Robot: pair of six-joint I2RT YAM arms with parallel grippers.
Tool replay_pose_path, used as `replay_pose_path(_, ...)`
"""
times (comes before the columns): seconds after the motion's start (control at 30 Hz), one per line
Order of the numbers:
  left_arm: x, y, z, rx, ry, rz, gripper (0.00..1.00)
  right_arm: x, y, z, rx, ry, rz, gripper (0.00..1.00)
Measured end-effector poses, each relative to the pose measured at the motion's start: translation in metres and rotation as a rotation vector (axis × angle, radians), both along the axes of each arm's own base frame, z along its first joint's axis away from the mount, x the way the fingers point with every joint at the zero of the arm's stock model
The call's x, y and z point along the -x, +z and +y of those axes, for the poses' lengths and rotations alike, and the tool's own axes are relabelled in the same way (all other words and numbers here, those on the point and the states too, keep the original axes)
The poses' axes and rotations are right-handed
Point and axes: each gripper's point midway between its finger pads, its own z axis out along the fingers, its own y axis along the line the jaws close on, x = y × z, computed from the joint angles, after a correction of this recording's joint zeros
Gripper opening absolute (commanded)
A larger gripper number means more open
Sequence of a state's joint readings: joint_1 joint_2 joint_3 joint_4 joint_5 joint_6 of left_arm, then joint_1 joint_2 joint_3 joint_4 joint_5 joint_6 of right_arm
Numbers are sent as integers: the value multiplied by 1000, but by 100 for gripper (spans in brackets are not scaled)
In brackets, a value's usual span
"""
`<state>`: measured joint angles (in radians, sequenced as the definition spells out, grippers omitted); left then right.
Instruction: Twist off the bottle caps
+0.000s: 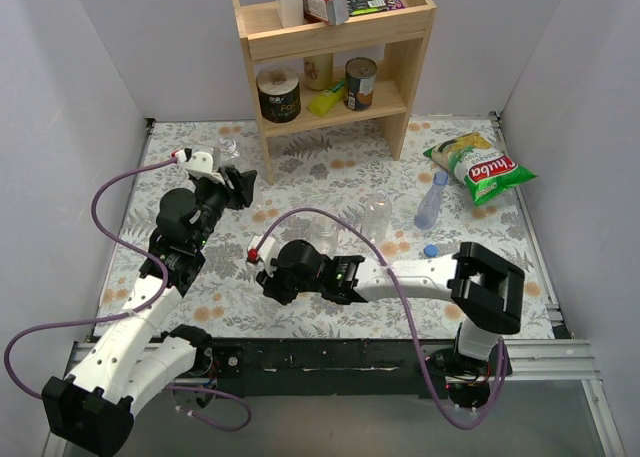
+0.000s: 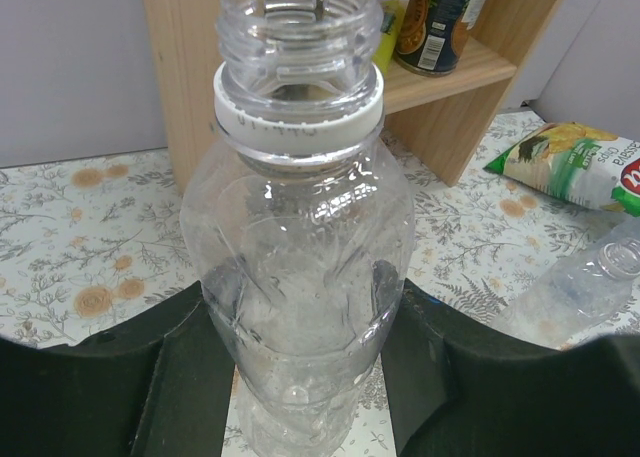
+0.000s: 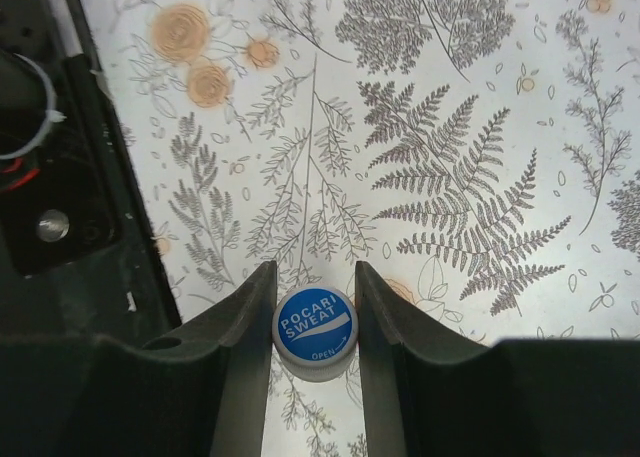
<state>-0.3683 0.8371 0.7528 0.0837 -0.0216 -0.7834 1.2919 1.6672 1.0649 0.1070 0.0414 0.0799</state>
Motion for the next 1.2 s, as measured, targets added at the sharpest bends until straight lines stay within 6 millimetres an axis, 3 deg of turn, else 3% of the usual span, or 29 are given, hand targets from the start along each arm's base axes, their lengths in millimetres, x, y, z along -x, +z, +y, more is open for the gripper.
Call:
replay_pose_path(0.2,-1,-8,0,-8,2,22,34,-12,-45,10,52,-63,11,12)
replay_pose_path(0.4,-1,-8,0,-8,1,23,34,-27,-77,12,100,-137,2,15)
replay_pose_path(0.63,-1,-8,0,-8,1,23,34,-51,-88,16,94,-216,-31,21)
replay_pose_path(0.83,-1,-9,0,-9,1,26,34,-64,-89,24,66,-251,-44,44)
replay_pose_path(0.93,-1,-9,0,-9,1,26,34,-64,-89,24,64,-254,-45,50)
replay_pose_path(1.2,-1,-10,-1,-10,-2,29,34,-62,-89,25,63,-231,-42,52)
